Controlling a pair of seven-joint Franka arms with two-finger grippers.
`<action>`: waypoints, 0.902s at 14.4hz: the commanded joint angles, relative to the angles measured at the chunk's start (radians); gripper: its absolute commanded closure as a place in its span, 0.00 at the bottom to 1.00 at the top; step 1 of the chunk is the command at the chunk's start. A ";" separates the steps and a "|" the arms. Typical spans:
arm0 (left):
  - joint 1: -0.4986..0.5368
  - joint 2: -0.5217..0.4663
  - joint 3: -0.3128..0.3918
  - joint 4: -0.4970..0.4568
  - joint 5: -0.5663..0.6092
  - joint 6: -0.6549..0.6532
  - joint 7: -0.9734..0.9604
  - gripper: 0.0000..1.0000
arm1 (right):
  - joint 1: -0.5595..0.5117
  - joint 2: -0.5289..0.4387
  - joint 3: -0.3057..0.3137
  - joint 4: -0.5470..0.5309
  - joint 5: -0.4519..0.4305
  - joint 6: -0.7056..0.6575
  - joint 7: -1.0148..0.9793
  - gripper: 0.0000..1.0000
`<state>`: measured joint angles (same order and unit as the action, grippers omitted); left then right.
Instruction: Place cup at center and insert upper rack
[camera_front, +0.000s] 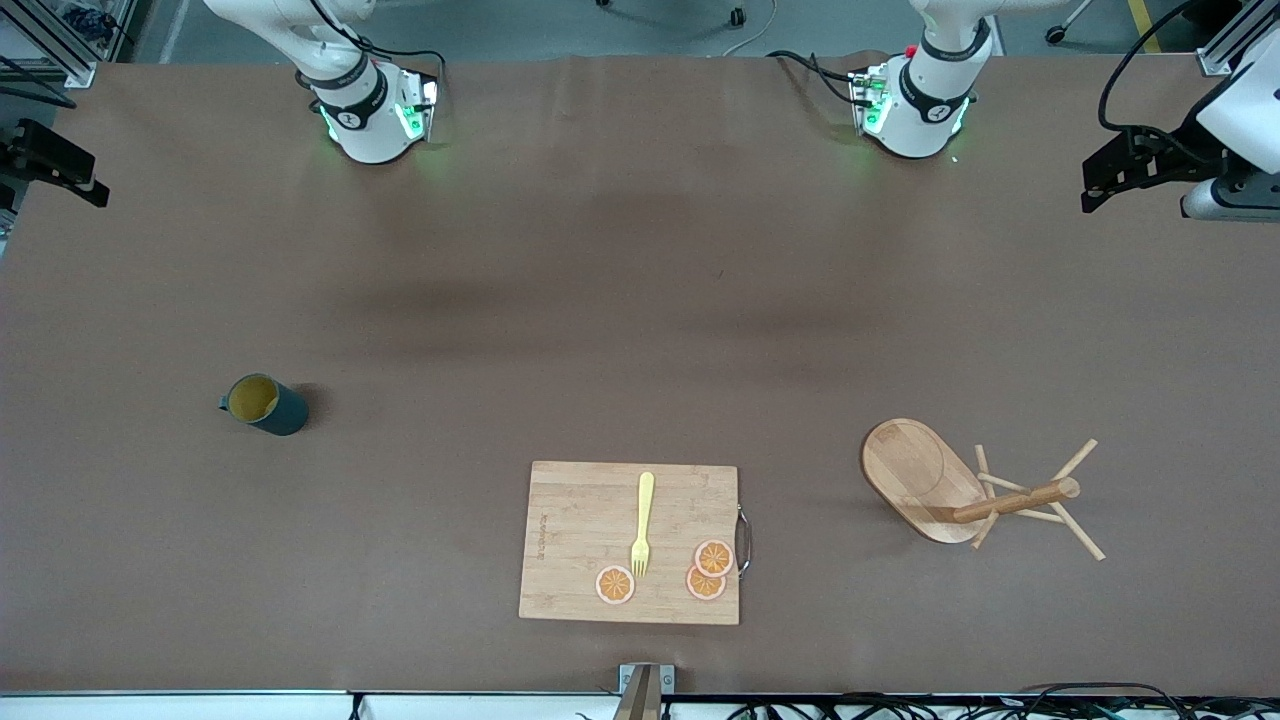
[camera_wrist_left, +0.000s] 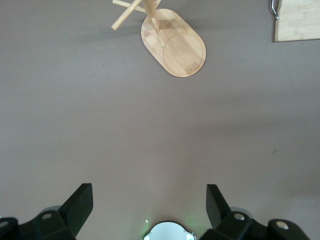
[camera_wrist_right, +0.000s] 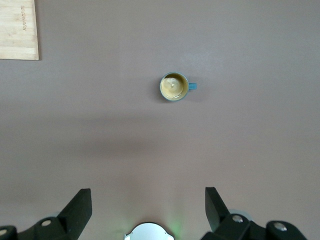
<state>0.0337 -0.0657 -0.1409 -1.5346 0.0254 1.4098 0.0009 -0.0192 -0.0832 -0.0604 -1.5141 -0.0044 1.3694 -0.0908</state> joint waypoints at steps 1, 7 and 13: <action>0.006 0.004 -0.005 0.013 0.011 -0.019 0.007 0.00 | -0.008 -0.020 0.007 -0.018 -0.003 -0.001 0.011 0.00; 0.028 0.044 0.000 0.053 0.008 -0.017 0.019 0.00 | -0.015 0.018 0.005 0.006 -0.009 0.010 0.011 0.00; 0.028 0.044 0.000 0.047 -0.009 -0.017 0.005 0.00 | -0.105 0.268 0.007 0.005 -0.002 0.241 -0.006 0.00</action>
<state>0.0586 -0.0285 -0.1386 -1.5111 0.0239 1.4096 0.0009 -0.0809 0.1036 -0.0639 -1.5278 -0.0094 1.5615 -0.0884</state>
